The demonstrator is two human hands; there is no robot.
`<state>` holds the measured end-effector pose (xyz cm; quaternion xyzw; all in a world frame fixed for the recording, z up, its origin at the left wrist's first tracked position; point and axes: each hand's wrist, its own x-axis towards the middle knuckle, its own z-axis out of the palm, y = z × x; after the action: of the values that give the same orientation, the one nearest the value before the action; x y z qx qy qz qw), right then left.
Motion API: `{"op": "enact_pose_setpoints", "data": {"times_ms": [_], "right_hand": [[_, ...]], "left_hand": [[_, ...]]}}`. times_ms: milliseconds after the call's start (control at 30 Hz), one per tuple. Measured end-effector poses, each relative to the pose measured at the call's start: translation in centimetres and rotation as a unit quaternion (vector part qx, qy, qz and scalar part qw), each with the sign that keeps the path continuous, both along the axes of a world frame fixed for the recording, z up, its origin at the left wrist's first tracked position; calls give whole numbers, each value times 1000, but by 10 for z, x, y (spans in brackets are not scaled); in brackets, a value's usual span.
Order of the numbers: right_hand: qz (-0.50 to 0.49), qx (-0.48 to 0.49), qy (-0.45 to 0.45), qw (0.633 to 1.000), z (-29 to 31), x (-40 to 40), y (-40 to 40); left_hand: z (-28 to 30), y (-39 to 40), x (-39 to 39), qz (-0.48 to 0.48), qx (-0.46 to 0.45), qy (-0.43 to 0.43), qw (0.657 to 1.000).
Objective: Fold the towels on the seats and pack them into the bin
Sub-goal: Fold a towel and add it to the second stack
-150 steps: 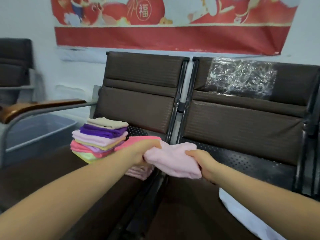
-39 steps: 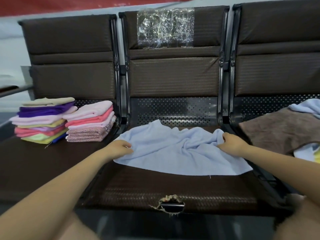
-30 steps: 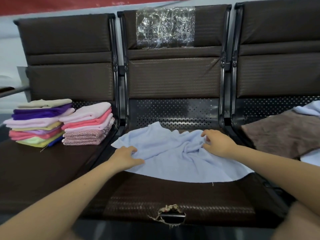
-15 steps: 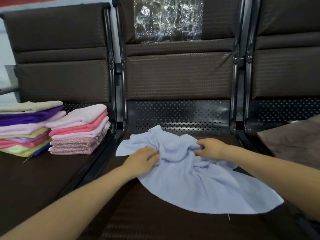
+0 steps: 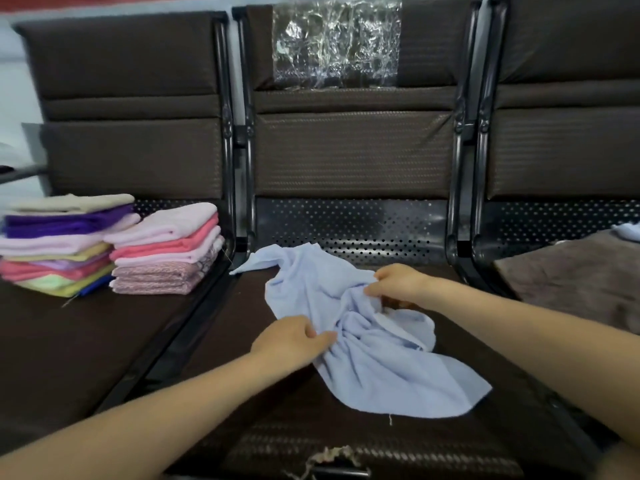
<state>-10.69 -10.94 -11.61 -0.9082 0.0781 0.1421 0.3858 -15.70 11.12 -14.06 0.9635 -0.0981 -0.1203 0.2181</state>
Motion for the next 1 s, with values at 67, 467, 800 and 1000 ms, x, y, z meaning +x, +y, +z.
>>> {"op": "enact_pose_setpoints", "data": {"times_ms": [67,467,800,1000], "right_hand": [[23,-66,6,998,6,-6,-9],[6,56,55,997,-2,-62,-31],[-64,288,-46,954,21,-80,-70],[111,-107,64,986,-3,-93,-71]], "left_hand": [[0,3,-15,-12,47,-20,999],[-9,7,-35,28,-70,33,997],[48,42,-4,252,-619,62,742],[14,68,14,238,-445,17,863]]}}
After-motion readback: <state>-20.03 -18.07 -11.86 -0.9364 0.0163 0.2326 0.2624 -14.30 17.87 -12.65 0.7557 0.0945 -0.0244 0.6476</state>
